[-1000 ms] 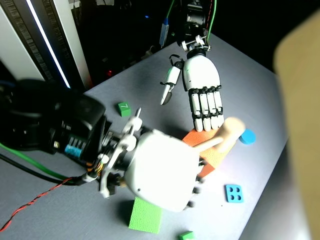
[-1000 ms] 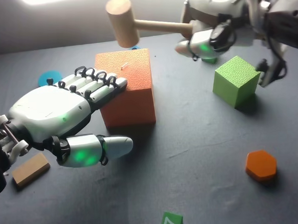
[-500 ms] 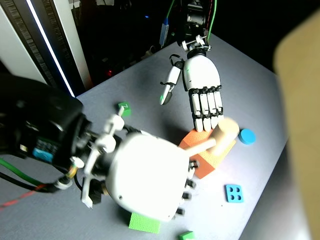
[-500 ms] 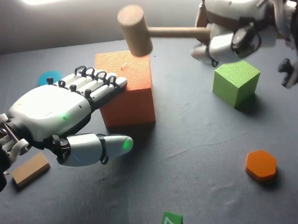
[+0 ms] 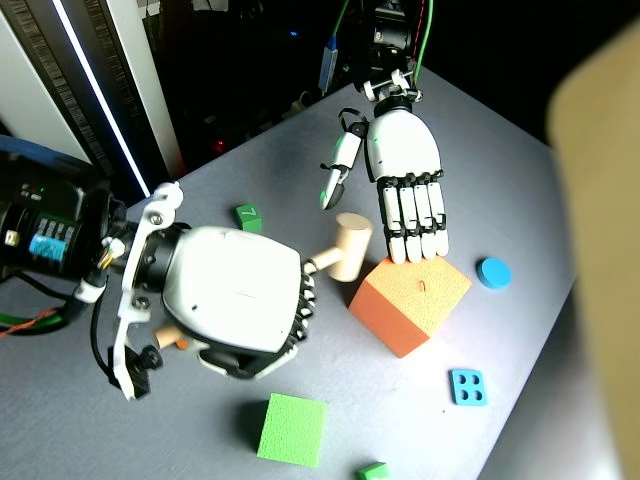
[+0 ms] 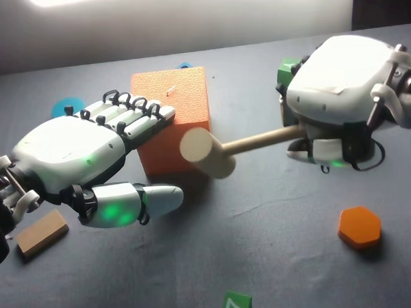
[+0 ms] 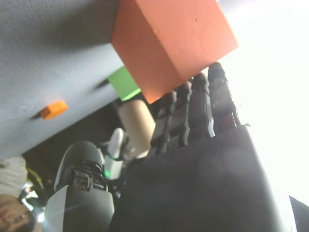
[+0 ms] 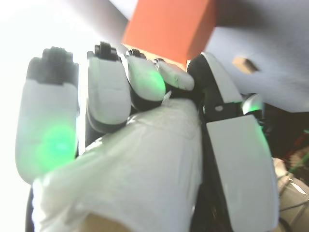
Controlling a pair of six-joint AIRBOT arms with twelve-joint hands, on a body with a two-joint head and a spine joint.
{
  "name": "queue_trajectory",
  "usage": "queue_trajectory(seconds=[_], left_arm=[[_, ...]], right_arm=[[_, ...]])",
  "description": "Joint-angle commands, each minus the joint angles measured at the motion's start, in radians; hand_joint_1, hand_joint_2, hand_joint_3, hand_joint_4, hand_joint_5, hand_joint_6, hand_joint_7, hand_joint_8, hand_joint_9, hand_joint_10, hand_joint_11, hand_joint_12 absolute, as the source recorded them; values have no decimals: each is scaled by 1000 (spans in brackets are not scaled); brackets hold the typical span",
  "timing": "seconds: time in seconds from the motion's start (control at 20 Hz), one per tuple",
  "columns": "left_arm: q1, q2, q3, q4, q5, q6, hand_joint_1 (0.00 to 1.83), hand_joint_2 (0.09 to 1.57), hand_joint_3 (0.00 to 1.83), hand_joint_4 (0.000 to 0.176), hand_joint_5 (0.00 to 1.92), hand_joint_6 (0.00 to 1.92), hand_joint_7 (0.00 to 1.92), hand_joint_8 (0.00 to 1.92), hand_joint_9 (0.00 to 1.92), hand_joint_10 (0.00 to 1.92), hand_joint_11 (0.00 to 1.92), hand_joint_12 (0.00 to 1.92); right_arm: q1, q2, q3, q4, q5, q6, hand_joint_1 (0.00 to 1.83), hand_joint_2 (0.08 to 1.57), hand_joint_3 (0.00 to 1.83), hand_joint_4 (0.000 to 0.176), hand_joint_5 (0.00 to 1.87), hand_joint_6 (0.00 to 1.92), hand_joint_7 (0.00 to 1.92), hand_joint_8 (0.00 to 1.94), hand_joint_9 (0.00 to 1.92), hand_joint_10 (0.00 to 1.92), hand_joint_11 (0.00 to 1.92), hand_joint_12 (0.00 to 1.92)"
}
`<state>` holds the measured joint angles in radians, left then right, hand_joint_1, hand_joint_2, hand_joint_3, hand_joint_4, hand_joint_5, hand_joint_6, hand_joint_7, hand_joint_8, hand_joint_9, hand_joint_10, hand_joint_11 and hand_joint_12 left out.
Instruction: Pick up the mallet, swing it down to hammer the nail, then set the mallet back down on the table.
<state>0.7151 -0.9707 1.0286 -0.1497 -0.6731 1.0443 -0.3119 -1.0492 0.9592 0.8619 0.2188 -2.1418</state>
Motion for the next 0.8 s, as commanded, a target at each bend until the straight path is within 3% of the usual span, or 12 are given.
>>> queue_trajectory(seconds=[0.0,0.75], left_arm=[[-7,-8,0,15,-47,-5,0,1205,2,0,61,4,63,3,61,2,29,51],[-71,2,8,15,-21,-10,0,1205,2,0,47,4,43,1,49,1,25,63]], right_arm=[[2,10,-9,-22,86,-9,667,1432,0,0,1124,1921,1398,1941,1569,1921,1777,1921],[-97,-123,7,-22,141,10,712,1399,0,0,1135,1921,1406,1941,1549,1921,1752,1921]])
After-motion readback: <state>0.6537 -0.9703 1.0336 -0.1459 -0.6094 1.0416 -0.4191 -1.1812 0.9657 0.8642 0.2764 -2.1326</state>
